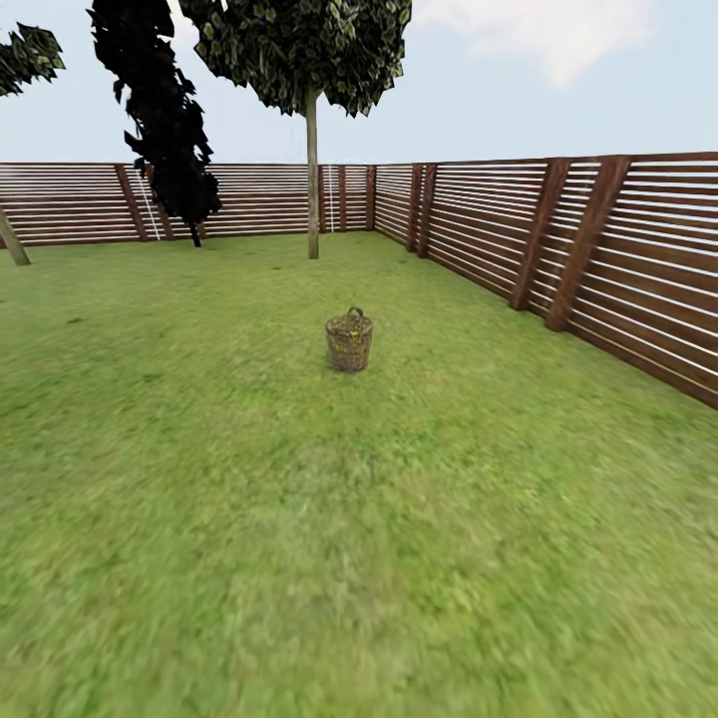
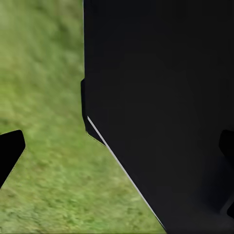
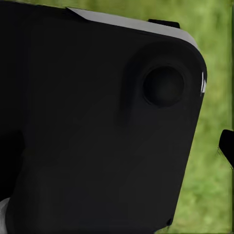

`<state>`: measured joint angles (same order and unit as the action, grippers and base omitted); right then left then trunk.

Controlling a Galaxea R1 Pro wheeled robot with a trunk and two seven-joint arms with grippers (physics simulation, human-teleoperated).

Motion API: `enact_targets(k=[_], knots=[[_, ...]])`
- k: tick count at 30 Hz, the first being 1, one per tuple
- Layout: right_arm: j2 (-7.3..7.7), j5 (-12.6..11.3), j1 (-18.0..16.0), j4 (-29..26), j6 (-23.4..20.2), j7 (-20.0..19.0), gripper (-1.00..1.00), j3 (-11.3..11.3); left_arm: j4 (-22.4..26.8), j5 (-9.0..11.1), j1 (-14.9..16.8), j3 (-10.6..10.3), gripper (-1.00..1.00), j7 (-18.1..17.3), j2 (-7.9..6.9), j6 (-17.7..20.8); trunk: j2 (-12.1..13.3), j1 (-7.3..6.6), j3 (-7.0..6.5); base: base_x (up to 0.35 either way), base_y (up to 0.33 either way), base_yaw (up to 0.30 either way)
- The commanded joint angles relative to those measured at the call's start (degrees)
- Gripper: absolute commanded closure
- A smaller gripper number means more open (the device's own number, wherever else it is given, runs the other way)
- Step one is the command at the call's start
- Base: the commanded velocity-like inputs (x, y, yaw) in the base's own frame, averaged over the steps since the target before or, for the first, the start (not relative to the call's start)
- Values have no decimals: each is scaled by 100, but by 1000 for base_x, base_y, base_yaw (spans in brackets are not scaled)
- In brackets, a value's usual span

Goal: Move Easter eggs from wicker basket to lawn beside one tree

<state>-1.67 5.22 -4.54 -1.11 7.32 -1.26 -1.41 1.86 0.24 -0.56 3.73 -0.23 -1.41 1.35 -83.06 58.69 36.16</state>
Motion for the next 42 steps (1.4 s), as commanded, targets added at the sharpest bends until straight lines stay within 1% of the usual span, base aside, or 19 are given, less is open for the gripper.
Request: enact_targets(k=[1, 42], knots=[[0, 49, -3, 5, 15, 3, -100, -8, 16, 2, -5, 37, -100, -3, 1, 14, -2, 4, 4, 340, 0, 0], [18, 40, -3, 5, 15, 3, -100, -5, 16, 4, -5, 31, -100, -2, 1, 14, -2, 4, 4, 340, 0, 0]])
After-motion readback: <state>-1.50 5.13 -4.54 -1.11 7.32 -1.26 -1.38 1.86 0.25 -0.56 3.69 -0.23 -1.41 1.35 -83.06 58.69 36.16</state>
